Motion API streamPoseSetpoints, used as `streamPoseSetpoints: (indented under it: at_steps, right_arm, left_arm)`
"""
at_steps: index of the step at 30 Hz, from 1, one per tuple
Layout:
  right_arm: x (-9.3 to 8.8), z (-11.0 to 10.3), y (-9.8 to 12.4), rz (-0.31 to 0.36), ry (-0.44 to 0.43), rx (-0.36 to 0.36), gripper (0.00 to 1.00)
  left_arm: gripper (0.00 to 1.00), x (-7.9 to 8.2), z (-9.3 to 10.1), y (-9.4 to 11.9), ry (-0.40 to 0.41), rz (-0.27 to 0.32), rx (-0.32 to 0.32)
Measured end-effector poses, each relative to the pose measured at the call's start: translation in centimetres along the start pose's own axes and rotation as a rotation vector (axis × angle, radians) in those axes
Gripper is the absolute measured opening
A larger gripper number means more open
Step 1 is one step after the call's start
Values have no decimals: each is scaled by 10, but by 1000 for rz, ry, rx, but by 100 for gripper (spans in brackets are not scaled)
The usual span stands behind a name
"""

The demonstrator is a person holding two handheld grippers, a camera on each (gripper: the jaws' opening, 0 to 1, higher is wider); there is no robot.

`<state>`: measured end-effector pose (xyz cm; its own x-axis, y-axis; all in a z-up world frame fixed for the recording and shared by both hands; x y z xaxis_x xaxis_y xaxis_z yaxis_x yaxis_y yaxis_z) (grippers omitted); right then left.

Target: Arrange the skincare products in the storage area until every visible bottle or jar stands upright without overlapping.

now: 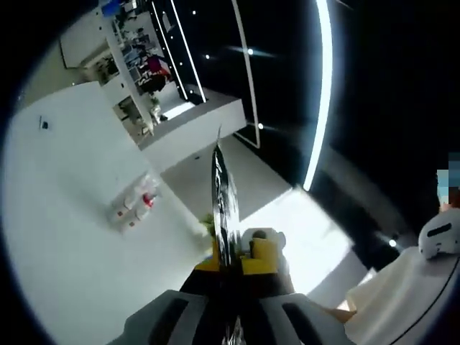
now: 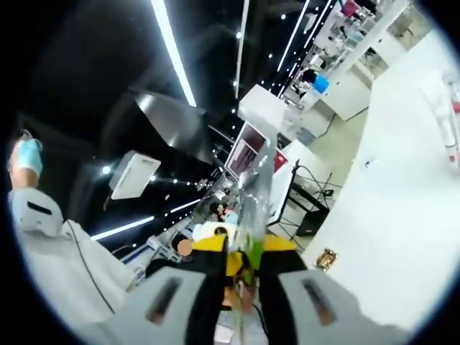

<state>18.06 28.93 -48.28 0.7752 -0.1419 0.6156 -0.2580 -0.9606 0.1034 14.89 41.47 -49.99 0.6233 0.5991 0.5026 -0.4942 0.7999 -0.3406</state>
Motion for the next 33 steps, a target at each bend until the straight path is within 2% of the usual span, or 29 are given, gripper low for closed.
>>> streamPoseSetpoints:
  at_steps: [4, 5, 6, 8, 12, 14, 17, 19, 20, 21, 22, 23, 25, 27, 29, 31, 33]
  right_arm:
    - [2, 1, 6, 35, -10, 4, 12]
    - [5, 3, 7, 69, 6, -6, 5]
    - [4, 3, 12, 52, -5, 8, 4]
    - [6, 2, 10, 58, -7, 9, 3]
    - [8, 2, 12, 88, 73, -8, 3]
    - [10, 3, 18, 121, 57, -17, 2]
    - [10, 6, 22, 131, 40, -20, 2]
    - [9, 7, 23, 131, 41, -26, 2]
    - [8, 7, 23, 123, 43, -27, 2]
    - [7, 6, 23, 129, 32, -14, 2]
    - [6, 5, 23, 134, 37, -13, 2]
    - [6, 4, 22, 135, 16, -9, 3]
    - [5, 4, 23, 122, -34, 5, 3]
    - [5, 5, 24, 126, -4, 6, 5]
    - [12, 3, 26, 185, -4, 9, 15]
    - [15, 2, 27, 181, -18, 13, 15]
    - [18, 4, 28, 192, -23, 1, 13]
  left_arm:
    - [2, -3, 0, -3, 16, -10, -18]
    - [2, -4, 1, -3, 20, -13, -18]
    - [2, -7, 1, -4, 35, -30, -14]
    - [2, -7, 2, -9, 35, -19, -24]
    - [4, -7, 3, -10, 11, -26, -17]
    - [7, -4, -1, -8, -43, -16, 11]
    - [9, -4, -3, -3, -33, -13, 14]
    - [3, -4, -3, 0, -27, -10, 17]
    - [3, -6, 3, 1, 13, -28, -33]
    - [2, -5, 1, 1, -29, -26, -7]
    - [2, -4, 1, 2, -57, -26, -11]
    - [2, -4, 1, 2, -20, -26, -15]
    - [1, -5, 1, 3, -9, -30, -23]
    - [1, -5, 3, 3, -2, -53, -27]
    - [1, -9, 2, 4, 8, -118, -22]
    - [1, -11, 2, 3, -8, -143, -20]
    - [1, -16, 5, 1, 24, -171, -53]
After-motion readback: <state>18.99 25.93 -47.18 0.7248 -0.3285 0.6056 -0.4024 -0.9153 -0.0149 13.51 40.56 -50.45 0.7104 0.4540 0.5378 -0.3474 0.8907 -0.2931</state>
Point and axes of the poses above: the point that each gripper's makers call its tool centre point, and the gripper's own axes: y roughly backward along the fingers, z roughly to its right, x roughly out of its top, the point moved 8 cm from there along y, roughly backward along the fingers, and after that the axes turned 10 degrees about -x, right-handed, at the moved point
